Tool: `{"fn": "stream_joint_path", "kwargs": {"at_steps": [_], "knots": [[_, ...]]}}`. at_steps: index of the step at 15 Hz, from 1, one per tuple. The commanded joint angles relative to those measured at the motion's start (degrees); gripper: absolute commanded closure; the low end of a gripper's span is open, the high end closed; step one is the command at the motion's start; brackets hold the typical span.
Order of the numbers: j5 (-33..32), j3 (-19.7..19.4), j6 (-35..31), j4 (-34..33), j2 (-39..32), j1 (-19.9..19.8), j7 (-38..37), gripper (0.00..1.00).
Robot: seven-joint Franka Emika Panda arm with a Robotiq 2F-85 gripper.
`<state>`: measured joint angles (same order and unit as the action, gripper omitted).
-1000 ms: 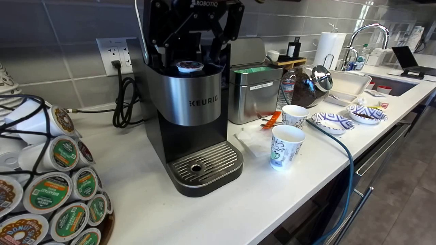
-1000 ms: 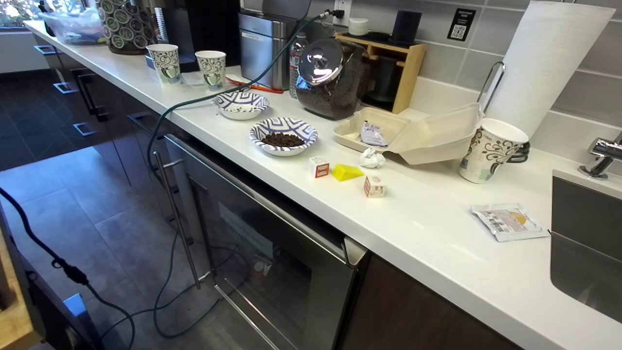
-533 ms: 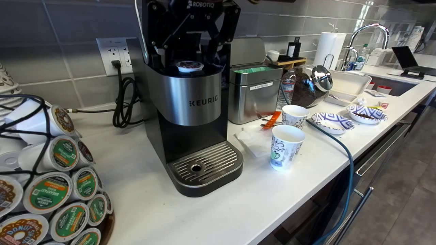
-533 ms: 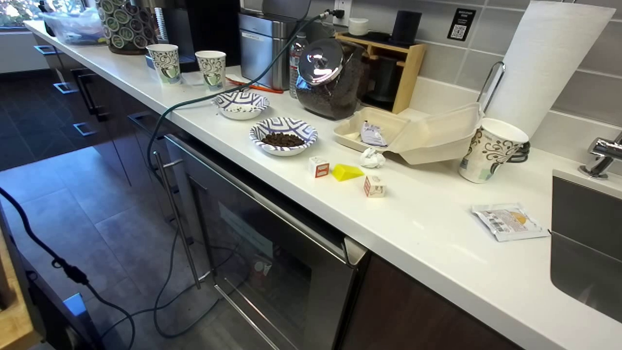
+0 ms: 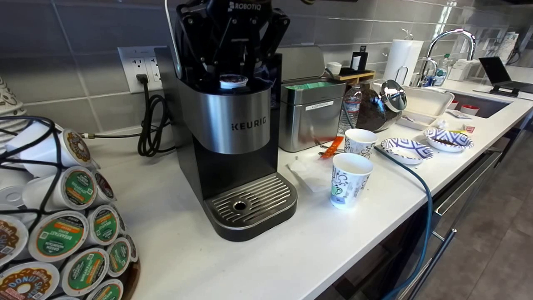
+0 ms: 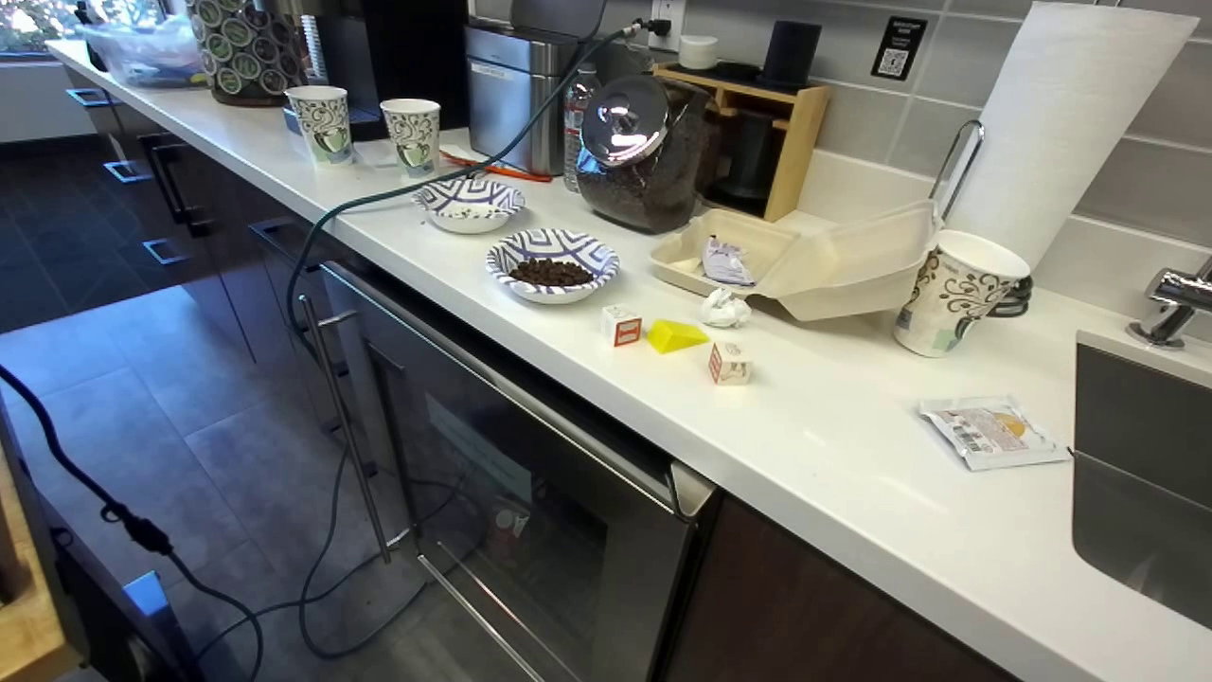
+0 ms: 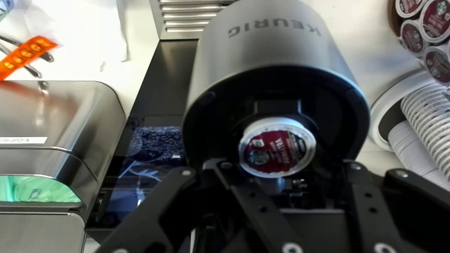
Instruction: Remove the white object from the coffee machine
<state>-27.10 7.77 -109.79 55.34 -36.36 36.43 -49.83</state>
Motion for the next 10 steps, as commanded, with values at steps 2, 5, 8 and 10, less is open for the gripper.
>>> {"fn": "stream_joint_path", "kwargs": {"at_steps": [2,5,8,10], "knots": [[-1.07,-0.42,2.38,-2.85,-0.80,1.25,0.51,0.73],[-2.44,-0.53,3.23,-2.48,1.17,2.27,0.53,0.73],[-3.65,-0.49,5.09,0.15,5.25,3.02,-0.51,0.73],[-3.75,-0.49,6.58,3.57,9.75,3.09,-1.78,0.73]]}}
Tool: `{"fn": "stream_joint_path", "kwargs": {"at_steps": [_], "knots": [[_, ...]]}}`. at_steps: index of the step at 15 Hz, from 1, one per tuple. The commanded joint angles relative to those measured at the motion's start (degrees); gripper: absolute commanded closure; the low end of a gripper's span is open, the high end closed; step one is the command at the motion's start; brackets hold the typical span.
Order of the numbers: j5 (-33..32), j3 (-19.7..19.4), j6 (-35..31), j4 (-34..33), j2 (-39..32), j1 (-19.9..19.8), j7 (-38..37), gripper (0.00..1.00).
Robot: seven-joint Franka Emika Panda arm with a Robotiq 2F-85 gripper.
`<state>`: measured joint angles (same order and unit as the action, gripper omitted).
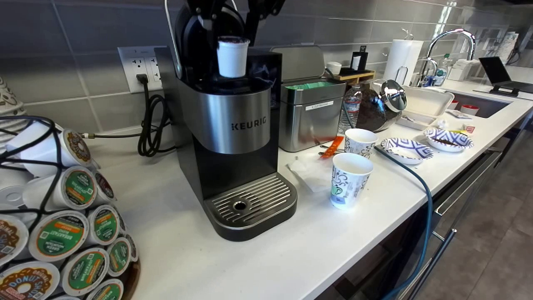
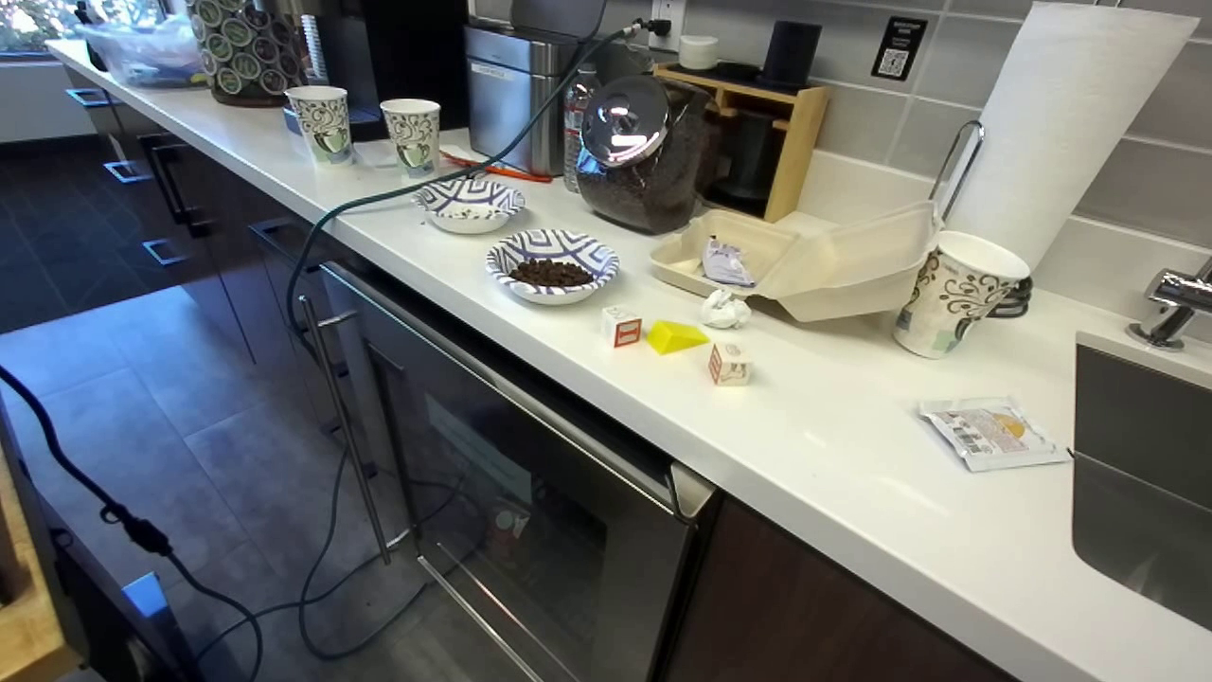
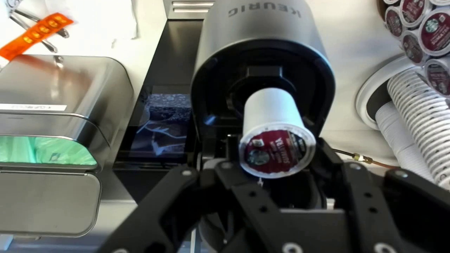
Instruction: Remove the white object from the coffee machine
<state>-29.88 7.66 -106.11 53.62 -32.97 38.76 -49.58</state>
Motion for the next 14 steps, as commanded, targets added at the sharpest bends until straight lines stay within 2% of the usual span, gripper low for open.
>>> {"fn": "stream_joint_path", "kwargs": {"at_steps": [1,4,6,9,10,14], "knots": [[-0.91,-0.41,4.22,7.01,8.74,0.78,-2.67,0.73],[-2.16,-1.56,8.87,14.01,16.49,0.12,-5.59,0.73],[-1.78,-2.53,8.88,18.65,21.04,-1.47,-8.13,0.73],[1.90,-4.17,3.23,26.18,26.24,-5.01,-11.34,0.73],[3.22,-4.44,-0.51,28.78,27.21,-6.31,-9.49,0.73],[12.34,-4.84,-19.46,39.77,30.05,-11.38,5.53,0.73]]}}
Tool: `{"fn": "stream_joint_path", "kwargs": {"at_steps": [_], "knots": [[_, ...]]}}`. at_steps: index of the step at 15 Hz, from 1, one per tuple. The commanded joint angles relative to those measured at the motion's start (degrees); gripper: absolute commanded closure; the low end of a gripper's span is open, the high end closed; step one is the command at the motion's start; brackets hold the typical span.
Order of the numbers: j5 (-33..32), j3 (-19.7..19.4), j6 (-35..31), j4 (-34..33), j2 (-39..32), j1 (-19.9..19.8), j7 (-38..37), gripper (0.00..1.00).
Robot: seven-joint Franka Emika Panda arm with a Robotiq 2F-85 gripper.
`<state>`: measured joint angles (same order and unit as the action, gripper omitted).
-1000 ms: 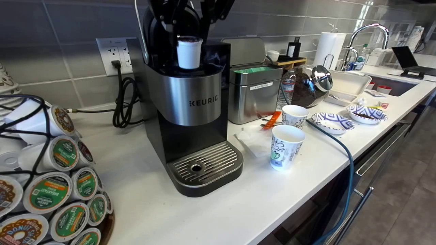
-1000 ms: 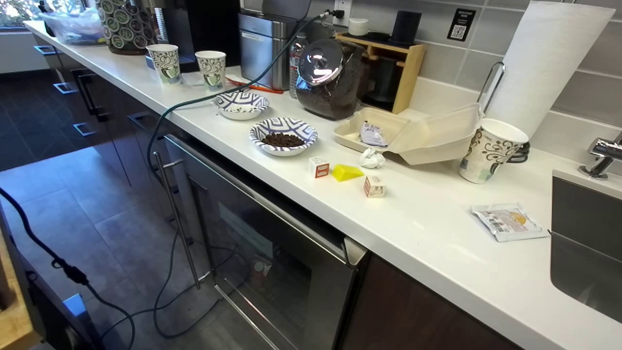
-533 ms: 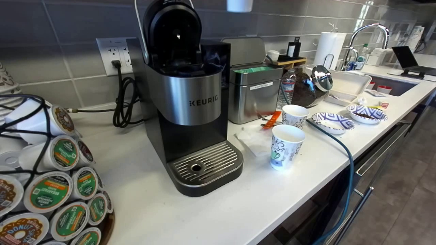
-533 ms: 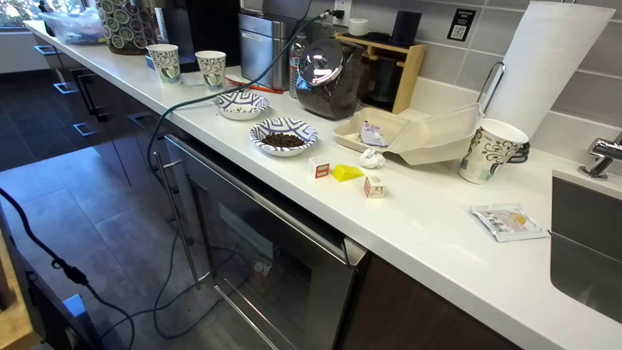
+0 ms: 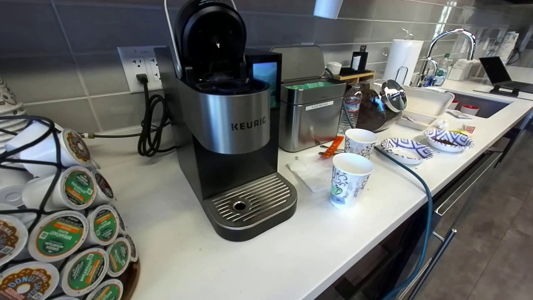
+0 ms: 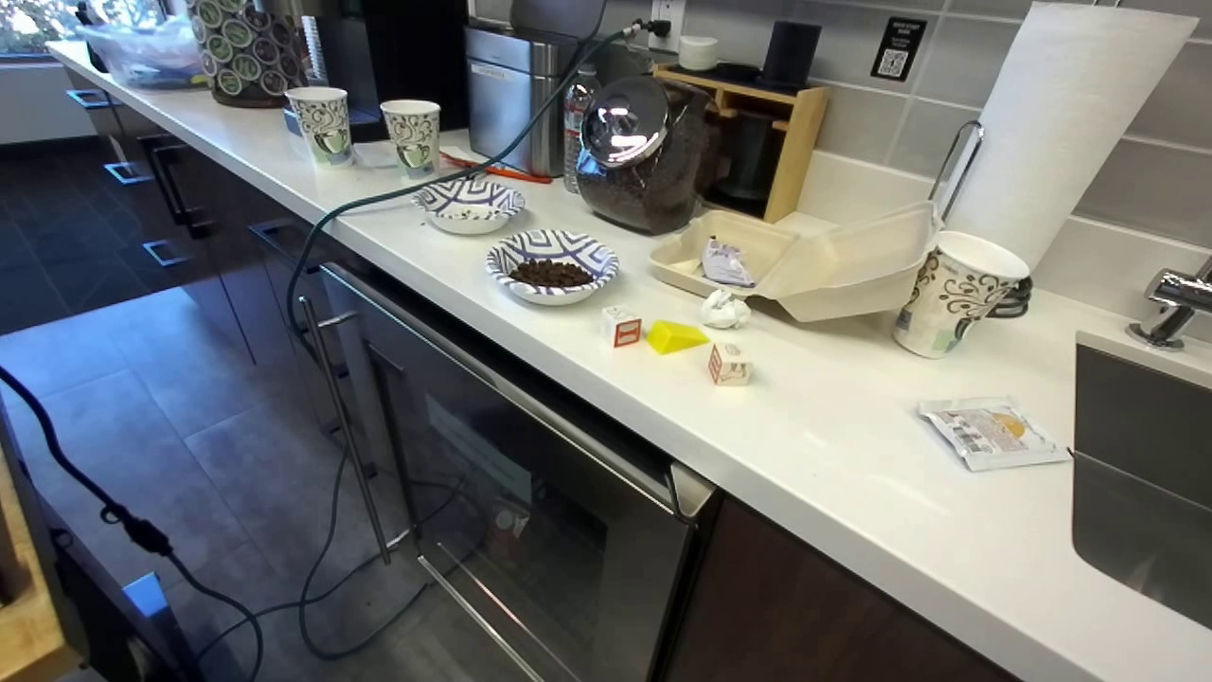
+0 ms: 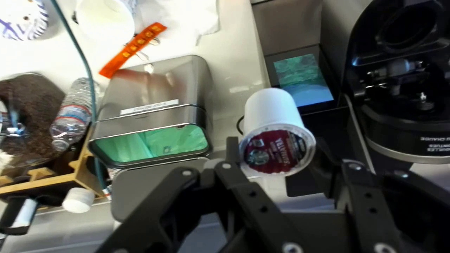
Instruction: Remove the white object from the coffee machine
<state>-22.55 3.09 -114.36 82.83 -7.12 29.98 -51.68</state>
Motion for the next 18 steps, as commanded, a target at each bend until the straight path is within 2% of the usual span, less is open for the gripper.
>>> {"fn": "stream_joint_path", "kwargs": {"at_steps": [1,2,3,4,5,6,9,10,12,14,16,18], "knots": [[6.62,-0.51,-15.30,12.88,4.62,-3.49,11.55,0.73],[8.10,-0.42,-18.33,14.43,4.93,-4.02,15.31,0.73],[8.63,3.57,-20.03,15.49,5.30,-7.77,18.77,0.73],[9.59,4.32,-21.34,16.44,5.76,-8.23,22.22,0.73],[6.53,4.44,-18.60,11.52,2.18,-8.62,16.49,0.73],[6.71,5.11,-19.11,12.03,2.35,-9.32,17.37,0.48],[6.66,5.60,-19.11,11.63,2.19,-9.82,17.16,0.48],[8.16,5.91,-22.87,10.95,0.50,-10.02,20.11,0.73],[15.27,7.45,-26.97,8.92,-1.87,-11.07,28.70,0.73],[20.53,9.09,-26.51,6.20,-4.25,-11.82,37.53,0.73],[20.27,9.22,-22.11,2.06,-6.35,-12.43,43.64,0.73],[16.22,8.26,-20.06,-1.34,-7.51,-12.31,46.84,0.73]]}}
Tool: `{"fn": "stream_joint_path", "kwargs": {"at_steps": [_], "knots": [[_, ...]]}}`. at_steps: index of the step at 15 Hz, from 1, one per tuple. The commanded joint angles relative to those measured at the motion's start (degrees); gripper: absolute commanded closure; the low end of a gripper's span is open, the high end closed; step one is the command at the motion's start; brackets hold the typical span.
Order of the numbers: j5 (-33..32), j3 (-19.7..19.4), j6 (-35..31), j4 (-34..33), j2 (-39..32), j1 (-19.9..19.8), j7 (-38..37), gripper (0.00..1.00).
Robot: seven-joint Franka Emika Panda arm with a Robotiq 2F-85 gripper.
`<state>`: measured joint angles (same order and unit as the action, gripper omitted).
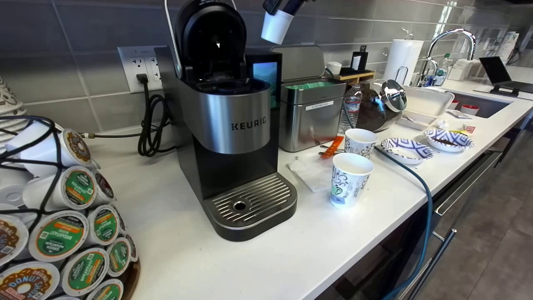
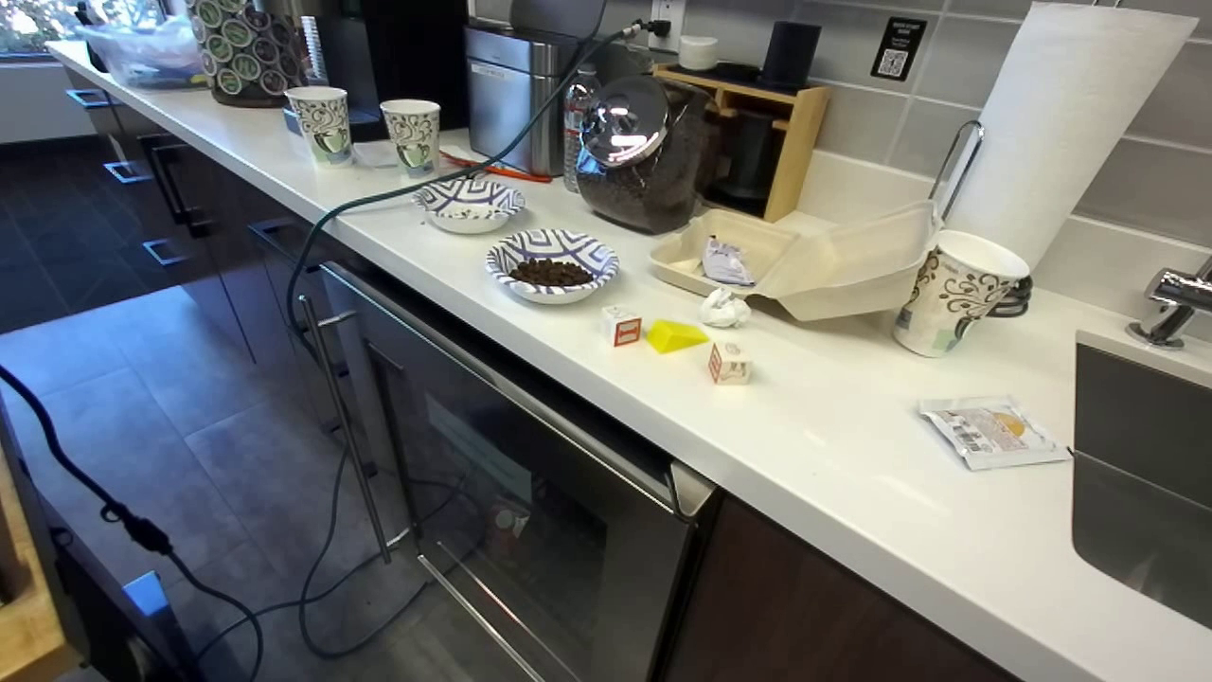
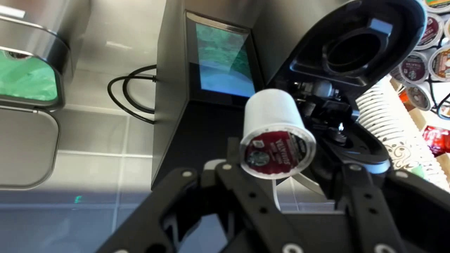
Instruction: Remove the white object from the coffee machine
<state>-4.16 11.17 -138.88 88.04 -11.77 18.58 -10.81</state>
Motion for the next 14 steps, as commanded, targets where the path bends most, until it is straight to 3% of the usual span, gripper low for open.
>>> {"fn": "stream_joint_path", "kwargs": {"at_steps": [1,8,14], "knots": [[-2.67,0.12,5.10,-8.16,-3.49,-1.07,8.07,0.73],[-3.30,0.17,8.42,-15.06,-8.76,-0.67,14.23,0.73],[-5.01,-0.26,4.69,-17.18,-13.47,-0.02,13.72,0.73]]}}
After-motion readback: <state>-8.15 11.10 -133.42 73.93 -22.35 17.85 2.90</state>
